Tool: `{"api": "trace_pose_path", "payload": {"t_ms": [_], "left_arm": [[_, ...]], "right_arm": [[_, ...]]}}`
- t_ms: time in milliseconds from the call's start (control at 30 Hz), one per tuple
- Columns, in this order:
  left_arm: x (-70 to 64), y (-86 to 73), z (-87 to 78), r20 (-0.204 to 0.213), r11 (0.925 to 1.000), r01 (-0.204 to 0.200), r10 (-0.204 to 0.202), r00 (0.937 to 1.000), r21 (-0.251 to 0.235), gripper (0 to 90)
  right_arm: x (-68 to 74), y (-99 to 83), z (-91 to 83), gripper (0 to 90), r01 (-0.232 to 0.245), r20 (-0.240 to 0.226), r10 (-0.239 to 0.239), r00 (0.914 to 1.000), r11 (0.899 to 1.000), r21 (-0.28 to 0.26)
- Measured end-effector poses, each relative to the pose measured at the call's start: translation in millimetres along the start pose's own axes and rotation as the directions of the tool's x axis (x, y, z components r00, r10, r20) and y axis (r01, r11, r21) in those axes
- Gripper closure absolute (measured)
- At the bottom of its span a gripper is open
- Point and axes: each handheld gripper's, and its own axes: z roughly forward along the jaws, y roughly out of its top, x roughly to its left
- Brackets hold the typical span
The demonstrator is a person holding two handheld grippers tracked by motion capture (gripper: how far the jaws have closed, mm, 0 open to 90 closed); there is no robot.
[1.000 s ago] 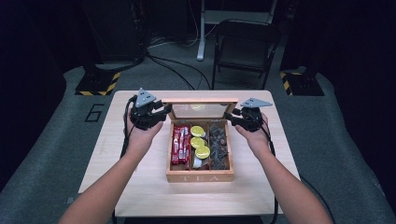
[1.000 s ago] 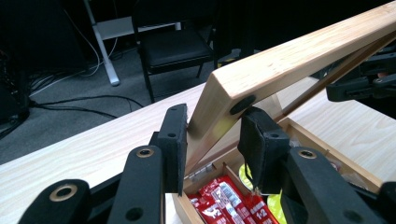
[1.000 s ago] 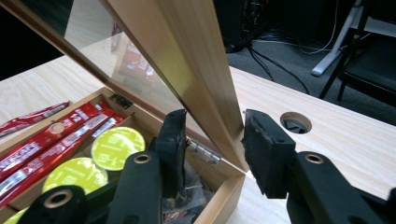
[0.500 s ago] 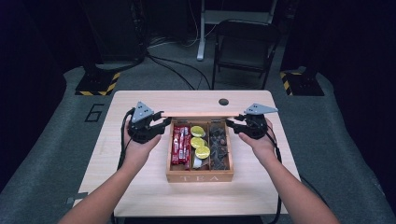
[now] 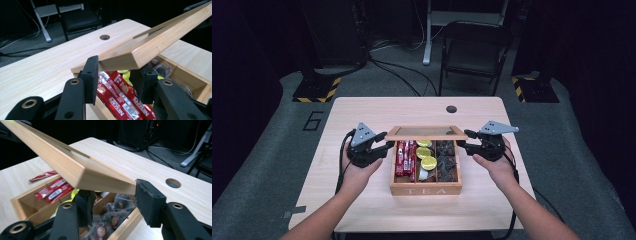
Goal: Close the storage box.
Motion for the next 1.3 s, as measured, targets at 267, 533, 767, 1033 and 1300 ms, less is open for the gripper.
{"api": "trace_pose_path", "payload": {"t_ms": [267, 533, 767, 1033, 1300], "left_arm": [[-2.6, -13.1, -4.4, 0.035, 0.9996, 0.030, -0.030, 0.9989, 0.001, 58.2], [-6.2, -28.8, -5.7, 0.060, 0.9992, 0.040, -0.040, 0.9974, 0.009, 57.0], [-9.8, -41.4, -5.5, 0.072, 0.9986, 0.050, -0.051, 0.9961, 0.017, 56.3], [-14.5, -51.7, -6.3, 0.073, 0.9988, 0.036, -0.038, 0.9966, 0.034, 56.0], [-18.7, -59.7, -6.6, 0.071, 0.9989, 0.031, -0.033, 0.9969, 0.037, 55.8]], "right_arm": [[11.5, -4.4, -10.8, 48.8, 0.021, -0.020, -0.021, 0.9996, 1.000, -0.009], [20.0, -17.5, -14.0, 46.7, 0.026, -0.025, -0.026, 0.9993, 1.000, 0.008], [27.2, -29.0, -15.0, 45.1, 0.070, -0.013, -0.070, 0.9975, 0.997, 0.028], [32.8, -41.0, -15.0, 43.7, 0.082, -0.006, -0.082, 0.9966, 0.996, 0.031], [38.0, -49.4, -16.6, 43.8, 0.084, 0.004, -0.084, 0.9965, 0.996, 0.028]]}}
